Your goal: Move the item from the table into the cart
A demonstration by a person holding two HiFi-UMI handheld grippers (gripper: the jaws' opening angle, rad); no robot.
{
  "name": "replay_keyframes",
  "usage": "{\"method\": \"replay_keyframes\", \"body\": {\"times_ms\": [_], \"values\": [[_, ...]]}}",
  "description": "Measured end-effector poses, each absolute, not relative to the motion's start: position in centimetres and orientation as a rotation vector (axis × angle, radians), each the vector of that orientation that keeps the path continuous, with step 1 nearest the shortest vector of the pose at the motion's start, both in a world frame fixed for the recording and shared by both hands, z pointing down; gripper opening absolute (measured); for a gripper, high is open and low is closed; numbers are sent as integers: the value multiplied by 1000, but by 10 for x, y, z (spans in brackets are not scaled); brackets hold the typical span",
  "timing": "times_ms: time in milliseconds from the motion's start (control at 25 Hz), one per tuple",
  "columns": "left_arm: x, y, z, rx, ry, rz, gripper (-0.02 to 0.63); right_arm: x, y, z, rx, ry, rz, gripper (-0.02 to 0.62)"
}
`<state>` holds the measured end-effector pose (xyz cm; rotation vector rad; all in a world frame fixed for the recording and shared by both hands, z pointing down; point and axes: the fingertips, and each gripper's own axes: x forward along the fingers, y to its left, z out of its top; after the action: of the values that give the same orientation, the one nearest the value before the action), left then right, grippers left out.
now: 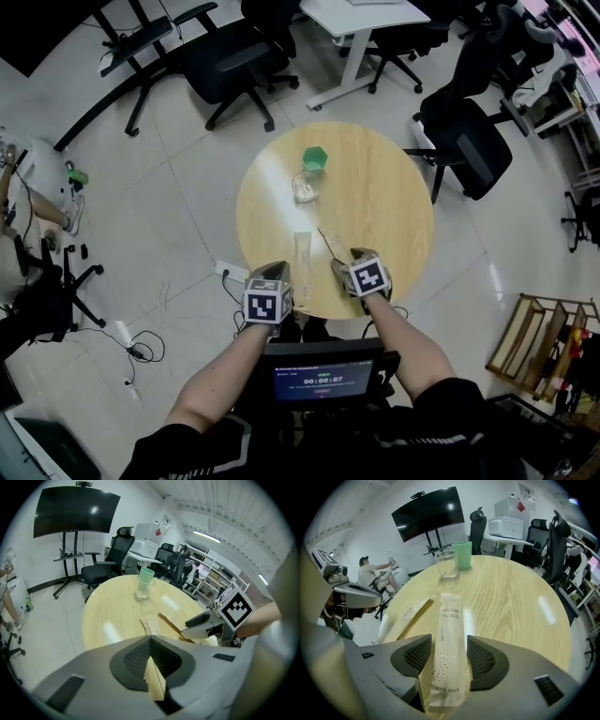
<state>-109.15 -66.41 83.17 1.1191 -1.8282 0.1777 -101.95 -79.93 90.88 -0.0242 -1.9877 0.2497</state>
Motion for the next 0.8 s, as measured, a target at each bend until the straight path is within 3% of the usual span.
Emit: {"method": "replay_keyframes", "body": {"times_ms": [240,440,560,800], "values": [[-1096,-667,835,1128,-1827,162,6,-1032,-795,908,-39,-2004,250,215],[-1093,-667,837,1138,-1828,158,6,-1031,-791,910,-37,-2000,244,158],[-1090,-669,833,1139,-1830,156,6,-1019,-799,917,-10,-1966,241,90],[-1087,-670,828,1140,-1845,141,6,-1019,-804,914,-6,-1998,272,54]]}}
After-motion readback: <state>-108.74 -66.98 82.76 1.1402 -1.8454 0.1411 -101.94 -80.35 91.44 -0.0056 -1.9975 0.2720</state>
